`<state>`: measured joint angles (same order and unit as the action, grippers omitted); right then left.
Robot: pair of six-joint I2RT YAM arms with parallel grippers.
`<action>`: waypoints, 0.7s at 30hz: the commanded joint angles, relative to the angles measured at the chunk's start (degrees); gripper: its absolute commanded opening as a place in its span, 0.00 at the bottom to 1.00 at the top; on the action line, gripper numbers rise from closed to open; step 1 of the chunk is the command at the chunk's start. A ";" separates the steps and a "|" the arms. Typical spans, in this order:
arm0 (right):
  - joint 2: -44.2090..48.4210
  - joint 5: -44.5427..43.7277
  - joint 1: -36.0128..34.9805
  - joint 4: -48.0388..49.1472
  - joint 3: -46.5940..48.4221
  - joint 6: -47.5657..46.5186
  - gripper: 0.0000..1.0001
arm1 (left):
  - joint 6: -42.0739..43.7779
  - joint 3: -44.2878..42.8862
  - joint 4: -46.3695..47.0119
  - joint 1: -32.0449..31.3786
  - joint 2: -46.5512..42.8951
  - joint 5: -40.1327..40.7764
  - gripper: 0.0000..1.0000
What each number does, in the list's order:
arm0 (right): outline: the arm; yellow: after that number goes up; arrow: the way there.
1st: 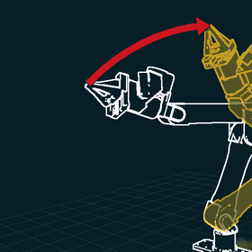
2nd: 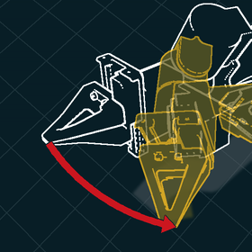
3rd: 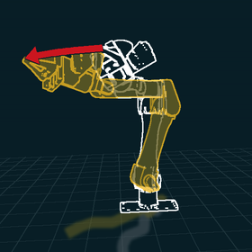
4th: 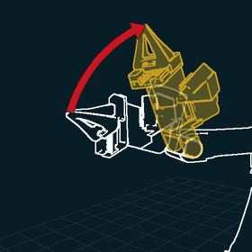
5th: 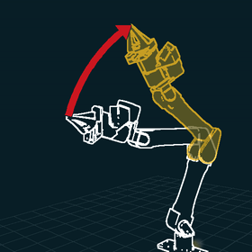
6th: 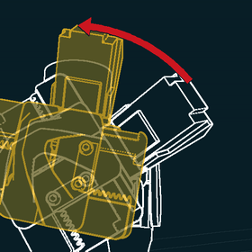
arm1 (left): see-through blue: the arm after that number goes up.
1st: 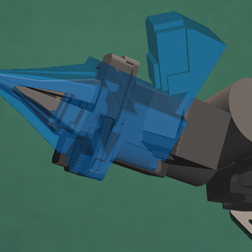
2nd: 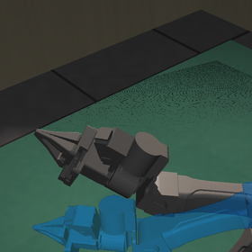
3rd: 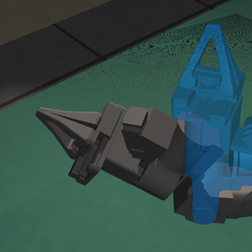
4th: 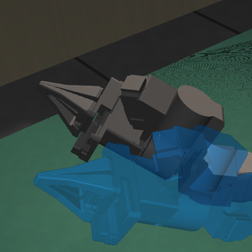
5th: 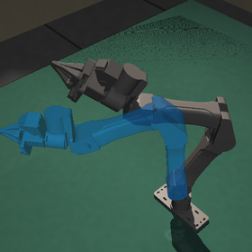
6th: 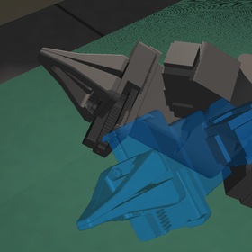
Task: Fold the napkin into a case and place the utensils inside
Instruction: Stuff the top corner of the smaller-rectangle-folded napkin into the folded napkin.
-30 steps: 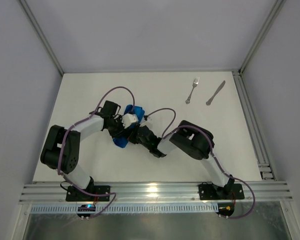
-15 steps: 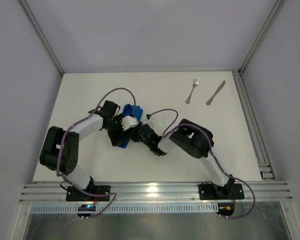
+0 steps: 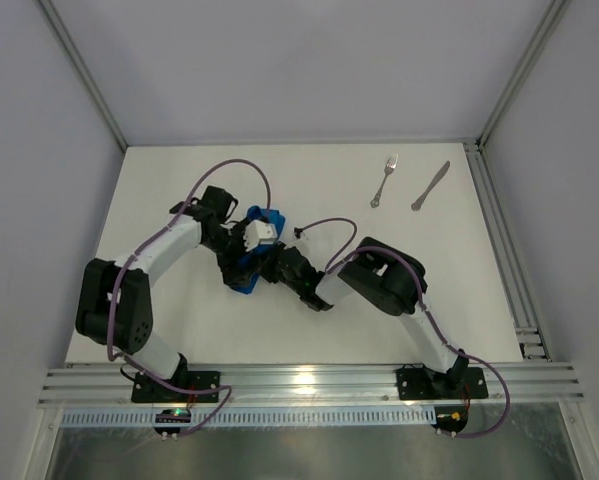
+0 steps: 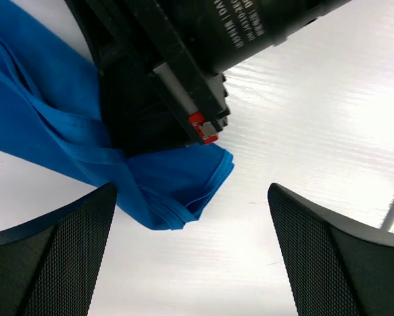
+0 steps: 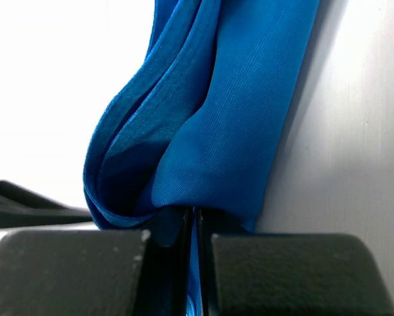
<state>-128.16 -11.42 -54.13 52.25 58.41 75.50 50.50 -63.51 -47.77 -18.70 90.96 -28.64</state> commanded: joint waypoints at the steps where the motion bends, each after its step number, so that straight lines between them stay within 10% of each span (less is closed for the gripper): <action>1: -1.83 -1.68 0.78 -2.59 -0.05 -0.53 0.06 | 1.18 -2.67 -5.32 1.46 -2.62 -7.55 0.99; 5: -1.92 -1.67 0.78 -2.24 -0.49 -0.18 0.06 | -5.75 -5.40 -1.29 9.37 -2.80 -13.03 0.97; 9: -1.92 -1.50 0.78 -2.15 -0.49 -0.27 0.06 | -10.68 -4.70 5.83 10.00 -1.23 -4.77 0.45; 21: -2.27 -1.32 0.78 -2.94 0.30 -0.80 0.06 | -10.07 1.98 17.62 3.94 5.72 7.02 0.45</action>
<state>-128.29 -11.18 -53.98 52.51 58.43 75.83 40.51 -62.94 -35.18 -12.86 97.03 -24.05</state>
